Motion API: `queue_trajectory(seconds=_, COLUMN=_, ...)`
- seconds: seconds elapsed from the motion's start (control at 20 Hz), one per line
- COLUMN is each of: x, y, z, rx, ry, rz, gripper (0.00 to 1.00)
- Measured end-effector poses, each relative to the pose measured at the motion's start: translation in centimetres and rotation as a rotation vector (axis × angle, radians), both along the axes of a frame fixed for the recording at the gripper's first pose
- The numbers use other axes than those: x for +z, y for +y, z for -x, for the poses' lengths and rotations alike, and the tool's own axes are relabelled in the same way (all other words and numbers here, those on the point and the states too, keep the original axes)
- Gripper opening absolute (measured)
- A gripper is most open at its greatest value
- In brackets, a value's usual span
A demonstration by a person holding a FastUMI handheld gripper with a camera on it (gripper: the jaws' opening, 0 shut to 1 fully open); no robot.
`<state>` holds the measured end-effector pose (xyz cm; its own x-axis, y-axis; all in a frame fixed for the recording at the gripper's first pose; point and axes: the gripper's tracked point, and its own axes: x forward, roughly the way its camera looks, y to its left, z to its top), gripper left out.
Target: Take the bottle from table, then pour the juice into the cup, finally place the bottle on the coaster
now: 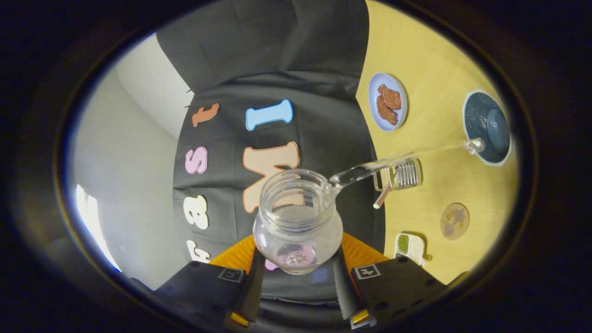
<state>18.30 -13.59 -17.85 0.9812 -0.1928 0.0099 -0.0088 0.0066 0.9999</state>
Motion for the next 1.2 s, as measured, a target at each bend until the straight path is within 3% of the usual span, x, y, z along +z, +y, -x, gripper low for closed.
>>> queue_trajectory(seconds=1.2, x=2.1, y=-1.3, z=-1.1, rx=-0.052, ry=-0.070, rz=-0.070, gripper=0.71)
